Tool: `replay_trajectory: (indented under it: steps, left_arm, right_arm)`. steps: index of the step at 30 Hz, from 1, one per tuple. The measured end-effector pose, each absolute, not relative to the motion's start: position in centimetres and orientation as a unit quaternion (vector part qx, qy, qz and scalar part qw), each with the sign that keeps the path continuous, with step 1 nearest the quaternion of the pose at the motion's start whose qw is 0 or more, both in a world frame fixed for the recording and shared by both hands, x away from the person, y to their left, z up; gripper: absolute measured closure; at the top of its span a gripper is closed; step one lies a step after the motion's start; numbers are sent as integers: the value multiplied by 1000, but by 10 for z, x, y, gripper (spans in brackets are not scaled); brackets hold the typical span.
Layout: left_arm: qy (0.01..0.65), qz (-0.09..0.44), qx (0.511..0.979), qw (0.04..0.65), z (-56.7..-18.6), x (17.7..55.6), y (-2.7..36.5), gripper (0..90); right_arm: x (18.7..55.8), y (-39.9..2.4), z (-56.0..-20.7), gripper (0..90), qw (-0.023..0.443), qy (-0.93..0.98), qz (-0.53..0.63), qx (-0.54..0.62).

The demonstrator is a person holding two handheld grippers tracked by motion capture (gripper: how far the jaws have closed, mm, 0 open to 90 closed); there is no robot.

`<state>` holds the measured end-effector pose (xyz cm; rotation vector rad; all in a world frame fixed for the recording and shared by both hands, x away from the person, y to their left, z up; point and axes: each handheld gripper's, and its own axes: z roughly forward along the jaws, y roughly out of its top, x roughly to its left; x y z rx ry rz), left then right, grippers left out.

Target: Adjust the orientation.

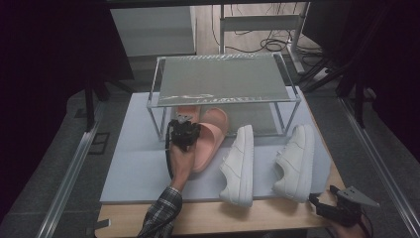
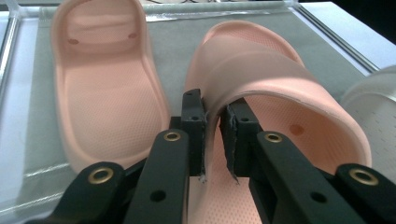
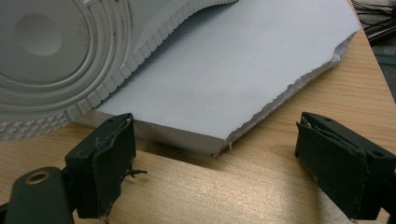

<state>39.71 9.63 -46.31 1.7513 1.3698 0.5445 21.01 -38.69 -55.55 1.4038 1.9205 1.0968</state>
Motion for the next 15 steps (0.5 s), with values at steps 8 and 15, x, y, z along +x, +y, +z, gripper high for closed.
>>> replay_trajectory:
  steps: [8, 15]
  left_arm:
    - [560, 226, 681, 414, -476, 410, 82, 793]
    - [577, 237, 664, 412, -486, 417, 76, 788]
  right_arm:
    - [210, -387, -555, 123, 257, 708, 406, 518]
    - [210, -387, -556, 122, 256, 707, 408, 519]
